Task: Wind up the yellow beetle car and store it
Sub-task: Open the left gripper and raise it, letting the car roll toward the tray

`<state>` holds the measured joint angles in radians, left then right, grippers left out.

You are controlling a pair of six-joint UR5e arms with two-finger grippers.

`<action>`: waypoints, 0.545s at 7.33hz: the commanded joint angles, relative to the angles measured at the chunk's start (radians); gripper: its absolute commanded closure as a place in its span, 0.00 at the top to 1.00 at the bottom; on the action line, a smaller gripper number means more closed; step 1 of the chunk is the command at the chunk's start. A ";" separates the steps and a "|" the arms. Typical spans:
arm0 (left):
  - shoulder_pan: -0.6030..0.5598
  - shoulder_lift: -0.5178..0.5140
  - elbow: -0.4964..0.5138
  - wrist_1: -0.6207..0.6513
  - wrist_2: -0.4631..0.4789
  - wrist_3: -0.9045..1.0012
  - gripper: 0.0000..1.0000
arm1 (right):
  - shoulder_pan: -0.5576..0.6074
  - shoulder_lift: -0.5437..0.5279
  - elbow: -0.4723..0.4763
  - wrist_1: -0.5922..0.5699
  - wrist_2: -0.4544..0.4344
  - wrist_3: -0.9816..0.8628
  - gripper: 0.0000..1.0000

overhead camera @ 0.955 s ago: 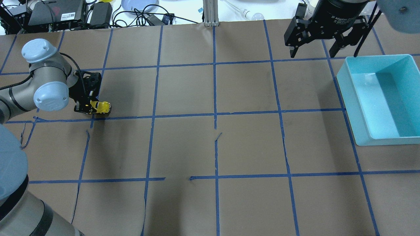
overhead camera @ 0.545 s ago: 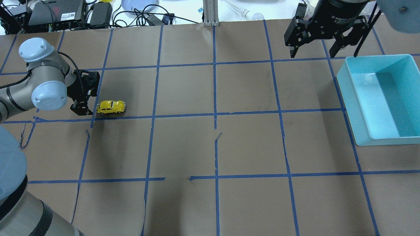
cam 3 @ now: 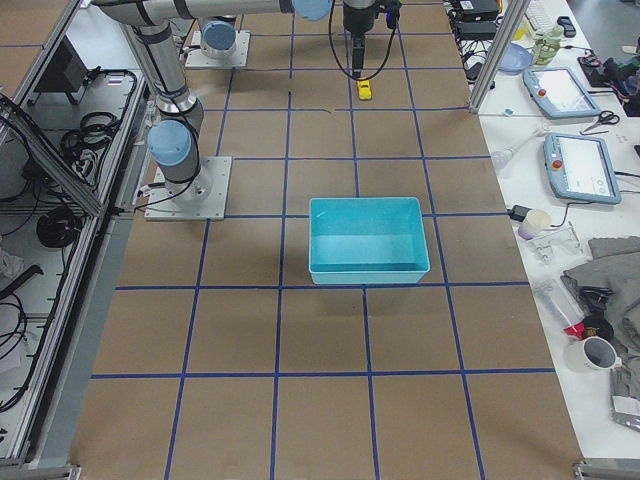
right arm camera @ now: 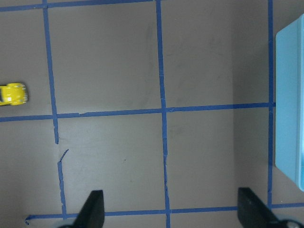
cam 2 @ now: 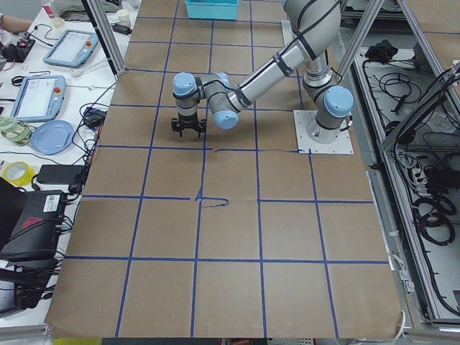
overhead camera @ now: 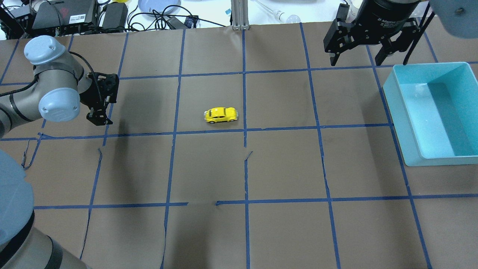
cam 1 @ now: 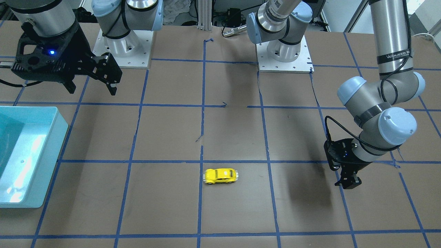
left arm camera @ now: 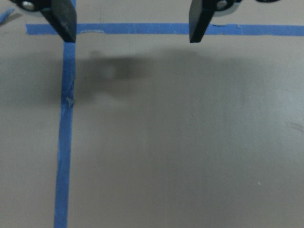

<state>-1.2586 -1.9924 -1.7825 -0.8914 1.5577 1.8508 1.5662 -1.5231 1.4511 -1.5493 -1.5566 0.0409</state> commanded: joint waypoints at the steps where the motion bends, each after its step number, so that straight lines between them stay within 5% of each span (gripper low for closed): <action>1: -0.094 0.070 0.005 -0.071 -0.004 -0.169 0.84 | 0.000 0.000 0.000 0.000 0.000 -0.001 1.00; 4: -0.130 0.144 0.009 -0.159 -0.050 -0.566 0.84 | 0.000 0.001 0.002 0.002 -0.002 -0.001 1.00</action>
<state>-1.3775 -1.8788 -1.7741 -1.0183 1.5350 1.4822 1.5662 -1.5223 1.4524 -1.5490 -1.5580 0.0399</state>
